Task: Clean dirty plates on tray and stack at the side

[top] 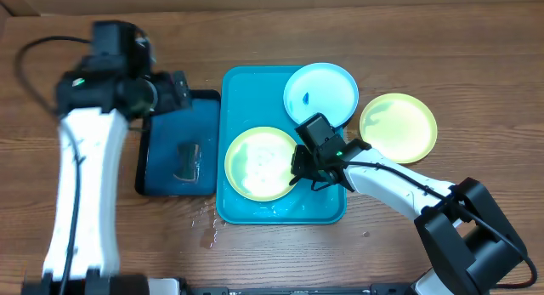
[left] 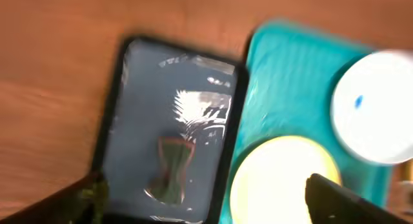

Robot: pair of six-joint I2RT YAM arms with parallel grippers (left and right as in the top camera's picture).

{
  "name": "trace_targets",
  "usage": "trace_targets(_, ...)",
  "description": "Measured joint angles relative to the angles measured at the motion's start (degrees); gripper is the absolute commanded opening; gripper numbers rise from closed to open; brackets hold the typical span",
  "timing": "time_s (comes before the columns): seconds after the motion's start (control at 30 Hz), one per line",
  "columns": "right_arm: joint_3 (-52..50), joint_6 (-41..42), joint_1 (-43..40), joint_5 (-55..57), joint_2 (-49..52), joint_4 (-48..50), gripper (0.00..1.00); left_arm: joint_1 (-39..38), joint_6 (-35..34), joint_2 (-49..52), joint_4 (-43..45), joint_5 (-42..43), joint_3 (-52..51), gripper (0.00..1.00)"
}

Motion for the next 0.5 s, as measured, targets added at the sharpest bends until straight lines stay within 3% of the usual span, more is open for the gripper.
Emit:
trace_targets(0.27, 0.0, 1.81, 0.02, 0.0, 0.94, 0.57, 0.19, 1.66, 0.0, -8.79, -0.39, -1.84, 1.27, 1.0)
trace_targets(0.4, 0.0, 2.23, 0.02, 0.0, 1.31, 0.66, 0.04, 1.66, 0.0, -8.37, -0.42, -2.27, 1.25, 1.0)
trace_targets(0.5, 0.0, 2.67, 0.02, 0.0, 1.31, 0.81, 0.04, 1.66, 0.0, -8.07, -0.52, -2.45, 1.25, 1.0)
